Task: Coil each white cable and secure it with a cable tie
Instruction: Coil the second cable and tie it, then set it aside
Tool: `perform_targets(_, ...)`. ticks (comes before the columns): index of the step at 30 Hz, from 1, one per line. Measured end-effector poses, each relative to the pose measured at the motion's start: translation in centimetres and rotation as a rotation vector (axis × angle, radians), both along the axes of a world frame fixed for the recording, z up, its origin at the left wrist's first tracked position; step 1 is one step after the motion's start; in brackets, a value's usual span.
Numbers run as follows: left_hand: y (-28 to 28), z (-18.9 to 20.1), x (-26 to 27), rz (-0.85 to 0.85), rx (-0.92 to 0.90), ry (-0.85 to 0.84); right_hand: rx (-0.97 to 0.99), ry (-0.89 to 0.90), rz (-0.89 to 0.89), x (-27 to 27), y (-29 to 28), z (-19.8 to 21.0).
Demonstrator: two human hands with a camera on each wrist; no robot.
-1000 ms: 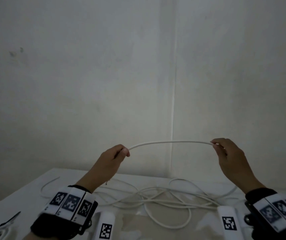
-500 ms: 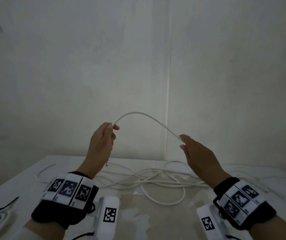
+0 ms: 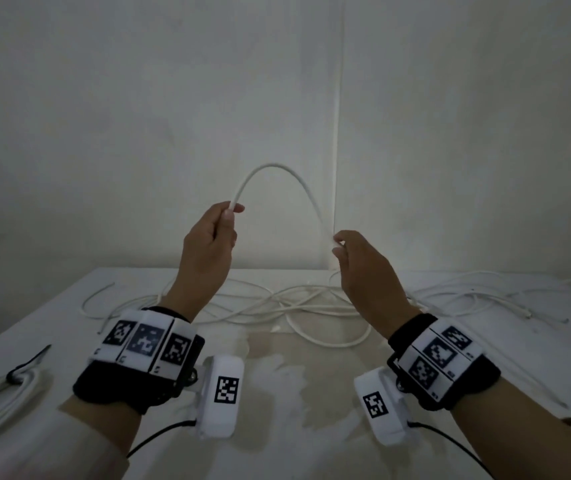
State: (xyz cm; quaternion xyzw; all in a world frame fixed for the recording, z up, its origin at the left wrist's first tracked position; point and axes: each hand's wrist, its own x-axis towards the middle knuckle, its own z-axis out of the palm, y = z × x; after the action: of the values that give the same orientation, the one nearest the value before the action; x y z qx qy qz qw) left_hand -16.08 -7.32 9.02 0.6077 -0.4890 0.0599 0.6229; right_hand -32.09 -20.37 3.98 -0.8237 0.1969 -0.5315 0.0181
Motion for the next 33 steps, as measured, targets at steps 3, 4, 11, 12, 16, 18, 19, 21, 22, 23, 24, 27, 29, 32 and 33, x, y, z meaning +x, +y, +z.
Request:
perform_targets(3, -0.1, -0.3, 0.0, 0.014, 0.008, -0.021, -0.156, 0.092, -0.039, 0.5, -0.2, -1.1)
perform_targets(4, -0.2, -0.4, -0.1, 0.019, 0.006, -0.023, -0.180, 0.144, -0.040, 0.8, -0.2, -1.5)
perform_targets(11, -0.5, -1.5, -0.7, 0.040, 0.136, -0.209, -0.327, 0.286, 0.071, 2.4, 2.5, -1.4)
perform_targets(12, -0.4, -1.7, -0.8, 0.035, 0.164, -0.240, -0.342, 0.284, 0.094, 2.5, 2.8, -1.1)
perform_targets(16, -0.5, -2.2, -1.1, -0.008, 0.262, -0.253, -0.296, 0.210, 0.107, 2.4, 3.8, 0.1)
perform_targets(18, -0.5, -2.5, -1.5, -0.056, 0.322, -0.228, -0.258, 0.167, 0.124, 2.3, 4.1, 0.5)
perform_targets(19, -0.5, -2.6, -1.8, -0.092, 0.350, -0.212, -0.243, 0.152, 0.130, 2.3, 4.2, 0.5)
perform_targets(21, -0.5, -2.9, -2.3, -0.152, 0.381, -0.165, -0.210, 0.133, 0.140, 2.2, 4.1, 0.7)
perform_targets(22, -0.5, -3.0, -2.5, -0.167, 0.386, -0.139, -0.185, 0.119, 0.151, 2.1, 4.0, 0.8)
perform_targets(23, -0.4, -3.0, -2.6, -0.180, 0.387, -0.108, -0.151, 0.101, 0.173, 2.0, 3.8, 0.8)
perform_targets(24, -0.4, -3.0, -2.7, -0.192, 0.383, -0.076, -0.104, 0.085, 0.198, 1.9, 3.7, 1.0)
perform_targets(27, -0.4, -3.0, -3.0, -0.230, 0.378, -0.015, 0.063, 0.045, 0.264, 1.6, 3.4, 1.1)
perform_targets(29, -0.2, -2.9, -3.4, -0.276, 0.385, 0.014, 0.229, 0.050, 0.324, 1.3, 3.3, 1.4)
perform_targets(32, -0.1, -2.8, -3.9, -0.335, 0.377, 0.096, 0.514, 0.156, 0.416, 0.6, 3.0, 2.1)
perform_targets(33, -0.1, -2.8, -4.0, -0.350, 0.382, 0.115, 0.573, 0.190, 0.441, 0.4, 3.0, 2.2)
